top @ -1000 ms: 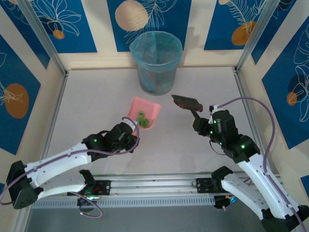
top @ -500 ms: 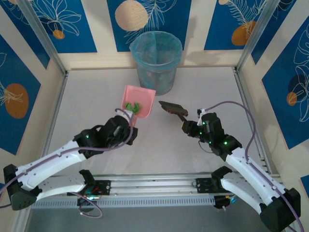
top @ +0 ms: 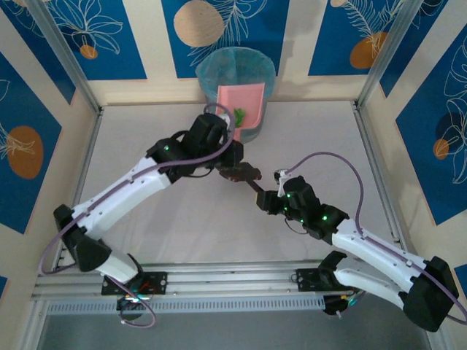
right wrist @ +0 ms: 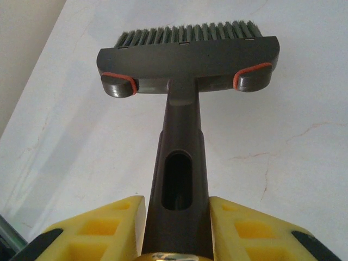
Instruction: Sweep away the paper scraps from the table
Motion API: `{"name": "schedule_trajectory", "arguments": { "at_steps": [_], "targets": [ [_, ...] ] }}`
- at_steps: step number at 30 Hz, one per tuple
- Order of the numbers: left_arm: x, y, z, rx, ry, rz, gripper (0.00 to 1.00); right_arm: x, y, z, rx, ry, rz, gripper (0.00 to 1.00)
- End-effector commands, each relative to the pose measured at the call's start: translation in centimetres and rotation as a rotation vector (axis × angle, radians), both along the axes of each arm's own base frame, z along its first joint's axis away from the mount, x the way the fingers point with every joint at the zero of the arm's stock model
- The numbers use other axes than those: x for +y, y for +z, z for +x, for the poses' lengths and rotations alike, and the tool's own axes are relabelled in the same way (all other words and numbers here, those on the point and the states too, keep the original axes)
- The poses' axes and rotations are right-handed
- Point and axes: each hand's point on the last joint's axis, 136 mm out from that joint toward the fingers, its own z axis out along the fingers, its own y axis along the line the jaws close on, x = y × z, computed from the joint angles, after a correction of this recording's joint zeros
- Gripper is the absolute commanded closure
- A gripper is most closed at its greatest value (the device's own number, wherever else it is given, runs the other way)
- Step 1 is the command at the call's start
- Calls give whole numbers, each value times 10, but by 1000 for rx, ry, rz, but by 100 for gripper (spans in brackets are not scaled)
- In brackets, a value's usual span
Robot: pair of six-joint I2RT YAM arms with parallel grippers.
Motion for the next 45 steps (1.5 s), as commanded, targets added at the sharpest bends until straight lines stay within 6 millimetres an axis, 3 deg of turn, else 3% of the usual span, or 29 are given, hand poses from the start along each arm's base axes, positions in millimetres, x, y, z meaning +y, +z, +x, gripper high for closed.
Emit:
{"name": "schedule_trajectory", "arguments": {
  "at_steps": [1,8,15,21,26,34,41,45],
  "targets": [
    [-18,24,16,76,-31,-157,100,3,25,12,-135,-9,3,100],
    [-41,56,72,163,-17,-442,100,-9,31,15,-198,-41,-27,100],
    [-50,77,118,197,72,-677,100,-16,40,12,-270,-44,-20,100],
    [-58,111,156,195,126,-856,100,-11,37,10,-297,-11,-10,100],
    [-61,115,183,213,211,-967,100,-4,35,8,-309,29,-19,100],
    [-65,98,206,250,321,-1128,100,-5,35,9,-324,26,-29,100],
    [-94,104,213,287,242,-1236,100,1,31,12,-310,41,-41,100],
    [-100,109,218,264,218,-1343,100,0,32,12,-319,37,-46,100]
  ]
}}
